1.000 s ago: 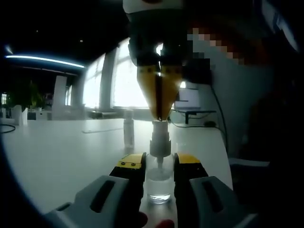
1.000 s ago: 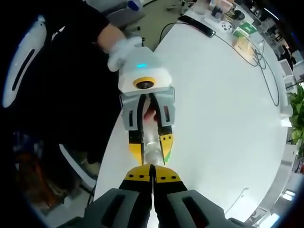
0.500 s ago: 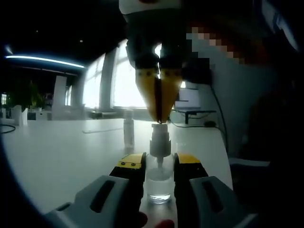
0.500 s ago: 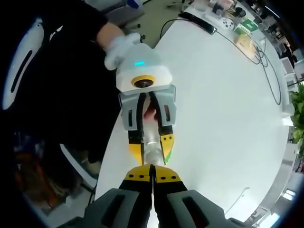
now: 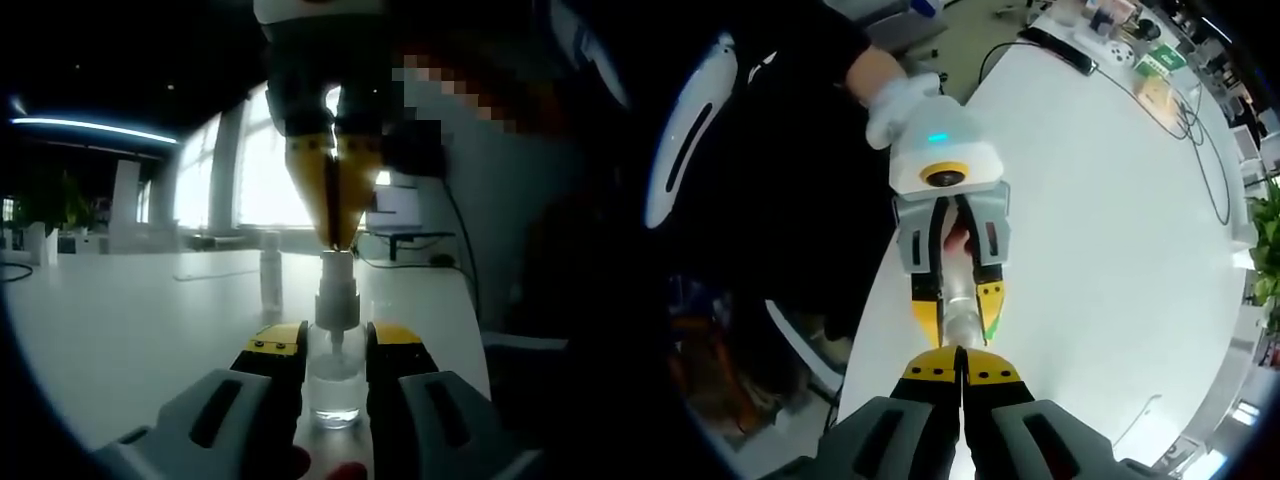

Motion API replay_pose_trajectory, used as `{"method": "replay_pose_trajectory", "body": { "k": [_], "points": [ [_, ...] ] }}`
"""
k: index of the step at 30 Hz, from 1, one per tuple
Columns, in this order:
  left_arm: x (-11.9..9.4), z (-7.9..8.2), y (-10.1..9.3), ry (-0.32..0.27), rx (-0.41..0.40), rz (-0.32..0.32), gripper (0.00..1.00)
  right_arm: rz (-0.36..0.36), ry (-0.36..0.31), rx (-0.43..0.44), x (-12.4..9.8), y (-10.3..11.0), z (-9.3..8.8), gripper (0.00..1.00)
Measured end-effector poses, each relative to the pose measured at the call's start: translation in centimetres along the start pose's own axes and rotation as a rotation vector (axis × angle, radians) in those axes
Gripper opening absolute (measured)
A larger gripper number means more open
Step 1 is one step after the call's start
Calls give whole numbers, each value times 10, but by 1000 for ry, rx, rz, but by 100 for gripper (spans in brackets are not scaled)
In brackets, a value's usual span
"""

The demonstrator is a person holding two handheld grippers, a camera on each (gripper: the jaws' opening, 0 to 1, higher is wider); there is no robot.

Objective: Clamp pump bottle remove cover press pump head put on cover

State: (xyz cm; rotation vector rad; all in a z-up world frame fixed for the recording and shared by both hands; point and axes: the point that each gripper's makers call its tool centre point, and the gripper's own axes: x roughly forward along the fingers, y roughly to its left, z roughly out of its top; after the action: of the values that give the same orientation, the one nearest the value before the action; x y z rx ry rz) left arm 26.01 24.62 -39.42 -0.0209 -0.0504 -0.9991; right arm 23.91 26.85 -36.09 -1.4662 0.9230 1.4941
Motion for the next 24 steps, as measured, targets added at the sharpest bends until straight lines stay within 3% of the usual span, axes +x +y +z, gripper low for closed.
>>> {"method": "replay_pose_trajectory", "body": {
  "k": [24],
  "points": [
    [0,1,-1,0,0,0,15,-3,-17,8,-1,0,0,0]
  ]
}}
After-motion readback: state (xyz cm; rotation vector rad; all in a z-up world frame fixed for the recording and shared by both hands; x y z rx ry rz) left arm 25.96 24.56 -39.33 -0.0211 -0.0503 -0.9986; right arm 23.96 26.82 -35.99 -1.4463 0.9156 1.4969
